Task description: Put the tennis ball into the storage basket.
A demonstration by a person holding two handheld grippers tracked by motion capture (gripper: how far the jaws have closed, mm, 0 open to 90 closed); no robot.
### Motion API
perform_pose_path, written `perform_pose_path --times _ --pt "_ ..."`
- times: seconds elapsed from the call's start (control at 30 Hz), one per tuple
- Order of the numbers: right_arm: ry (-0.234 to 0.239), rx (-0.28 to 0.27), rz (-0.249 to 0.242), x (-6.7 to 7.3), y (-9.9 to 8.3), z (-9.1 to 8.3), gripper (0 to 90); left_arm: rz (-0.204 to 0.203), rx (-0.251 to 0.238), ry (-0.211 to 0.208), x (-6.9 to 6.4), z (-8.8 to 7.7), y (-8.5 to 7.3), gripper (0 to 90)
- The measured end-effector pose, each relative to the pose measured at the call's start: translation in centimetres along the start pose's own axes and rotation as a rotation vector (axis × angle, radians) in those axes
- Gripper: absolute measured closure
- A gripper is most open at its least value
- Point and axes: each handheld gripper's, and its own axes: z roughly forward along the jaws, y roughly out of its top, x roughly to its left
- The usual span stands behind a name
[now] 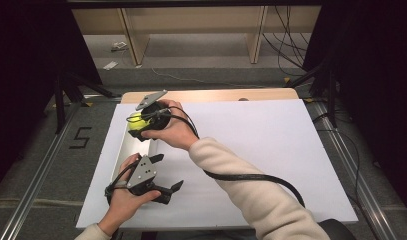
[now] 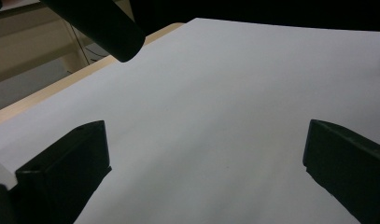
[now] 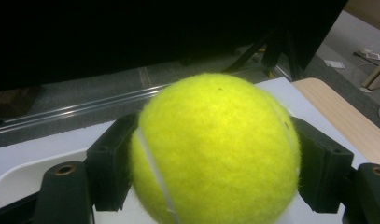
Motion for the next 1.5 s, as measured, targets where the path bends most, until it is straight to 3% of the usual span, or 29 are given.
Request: perform_pose_path --times 1.07,1.5 --pt "0.018 0.013 -0.014 0.3 0.6 1.1 25.9 0.007 0.002 -0.008 -0.1 0.1 0.0 0.0" --pt "0.021 0.025 0.003 0.1 0.3 1.9 25.9 0.007 0.001 -0.009 0.0 0.1 0.0 0.1"
